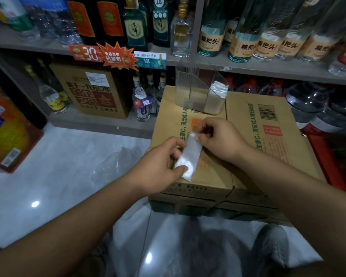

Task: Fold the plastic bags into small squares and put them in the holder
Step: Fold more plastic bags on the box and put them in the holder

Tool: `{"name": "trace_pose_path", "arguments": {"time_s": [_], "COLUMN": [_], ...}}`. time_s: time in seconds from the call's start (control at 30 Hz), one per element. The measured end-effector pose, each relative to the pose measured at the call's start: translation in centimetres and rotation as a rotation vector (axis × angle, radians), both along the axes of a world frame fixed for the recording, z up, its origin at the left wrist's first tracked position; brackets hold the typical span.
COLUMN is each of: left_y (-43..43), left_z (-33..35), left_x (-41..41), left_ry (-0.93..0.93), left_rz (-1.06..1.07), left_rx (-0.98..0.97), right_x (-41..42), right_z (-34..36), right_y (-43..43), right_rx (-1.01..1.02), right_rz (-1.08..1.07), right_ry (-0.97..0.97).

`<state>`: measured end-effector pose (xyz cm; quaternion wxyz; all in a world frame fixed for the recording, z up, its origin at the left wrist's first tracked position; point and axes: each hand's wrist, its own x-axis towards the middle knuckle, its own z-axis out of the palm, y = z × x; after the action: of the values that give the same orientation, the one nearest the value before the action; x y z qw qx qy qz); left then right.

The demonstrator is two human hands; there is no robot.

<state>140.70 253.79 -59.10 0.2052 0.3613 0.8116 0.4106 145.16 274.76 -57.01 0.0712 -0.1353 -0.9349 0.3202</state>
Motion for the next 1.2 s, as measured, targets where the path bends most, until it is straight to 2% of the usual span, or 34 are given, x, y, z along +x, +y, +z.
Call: {"name": "trace_pose_path", "arguments": {"time_s": [0.17,0.33,0.4,0.53,0.63,0.7,0.8,0.9,1.03,1.2], "left_y": [-1.3,-2.3,-2.7,-3.0,-3.0,-3.0,-2.8,-2.7,-2.5,-2.3], "left_z": [0.4,-0.1,-0.3,-0.4,-0.3,-0.4,-0.5,-0.5,-0.4,-0.4], "left_x": [-1.0,-0.8,-0.6,-0.9,-1.0,-1.0,-1.0,-0.9,-0.7,-0.6], "left_ry": [0.22,0.517,0.573,0.513,0.46,0.453,0.458,0.456,0.453,0.42], "left_rz": [-0.032,-0.136,-0.16,-0.183,-0.185,-0.184,-0.18,-0.162,-0.146,-0.146], "left_rx": [-0.036,-0.132,-0.148,-0.122,-0.114,-0.102,-0.096,-0.089,-0.078,-0.073], "right_x": [0.7,2.0,2.4,3.0,3.7,4.4,5.7,6.4,6.7,7.0], "right_z": [-0.1,-0.5,-0.6,-0.8,-0.2,0.4,0.6,0.0,-0.6,-1.1], "right_y": [0.2,0.7,1.0,1.4,0.5,-0.6,-2.1,-2.4,-2.3,-2.5], "right_rx": [0.08,0.13,0.144,0.186,0.212,0.231,0.211,0.221,0.247,0.286], "right_rz": [0.002,-0.041,-0.061,-0.076,-0.073,0.055,0.305,0.398,0.406,0.372], "right_ry": [-0.028,-0.048,-0.038,-0.031,0.079,0.116,0.04,-0.023,-0.044,0.027]}}
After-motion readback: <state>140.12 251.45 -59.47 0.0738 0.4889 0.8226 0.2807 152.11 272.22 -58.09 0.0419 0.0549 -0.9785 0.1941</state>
